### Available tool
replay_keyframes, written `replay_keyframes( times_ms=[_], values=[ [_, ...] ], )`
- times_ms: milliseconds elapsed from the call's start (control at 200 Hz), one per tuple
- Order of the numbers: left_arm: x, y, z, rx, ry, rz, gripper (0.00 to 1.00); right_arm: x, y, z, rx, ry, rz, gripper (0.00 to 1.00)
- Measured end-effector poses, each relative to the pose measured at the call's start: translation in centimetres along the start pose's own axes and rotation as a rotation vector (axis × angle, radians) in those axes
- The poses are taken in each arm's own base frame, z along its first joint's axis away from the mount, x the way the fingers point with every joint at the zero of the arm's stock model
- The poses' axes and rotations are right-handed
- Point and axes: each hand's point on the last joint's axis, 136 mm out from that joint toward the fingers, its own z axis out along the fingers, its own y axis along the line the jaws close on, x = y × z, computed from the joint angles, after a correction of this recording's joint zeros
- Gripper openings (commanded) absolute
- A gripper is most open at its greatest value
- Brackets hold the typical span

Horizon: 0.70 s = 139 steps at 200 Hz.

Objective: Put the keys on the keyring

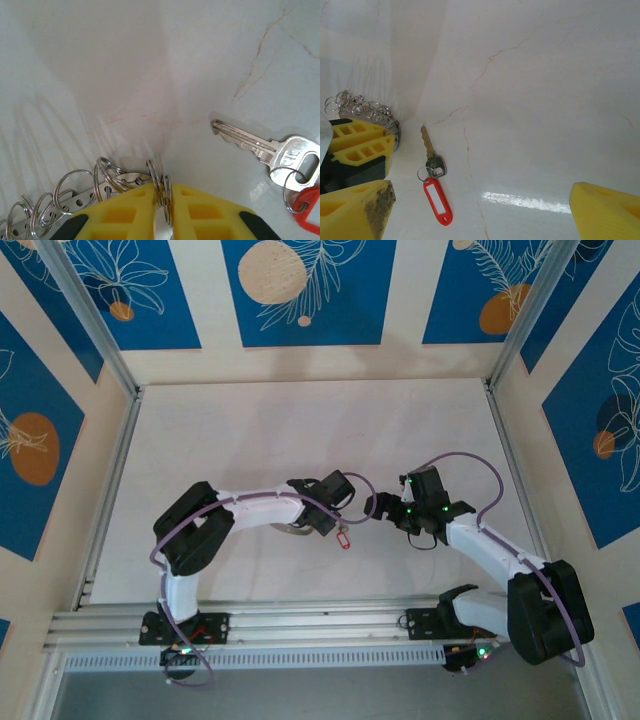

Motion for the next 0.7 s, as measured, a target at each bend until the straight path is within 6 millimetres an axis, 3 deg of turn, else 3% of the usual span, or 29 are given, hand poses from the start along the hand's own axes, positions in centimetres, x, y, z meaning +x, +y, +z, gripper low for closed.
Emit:
replay_keyframes(
  times_ms=[695],
  values=[
    [-0.15, -0.12, 0.47, 0.001, -0.008, -0.002, 0.21, -0.11, 0.13, 0.01, -0.004, -0.005, -0.004, 0.91]
  ],
)
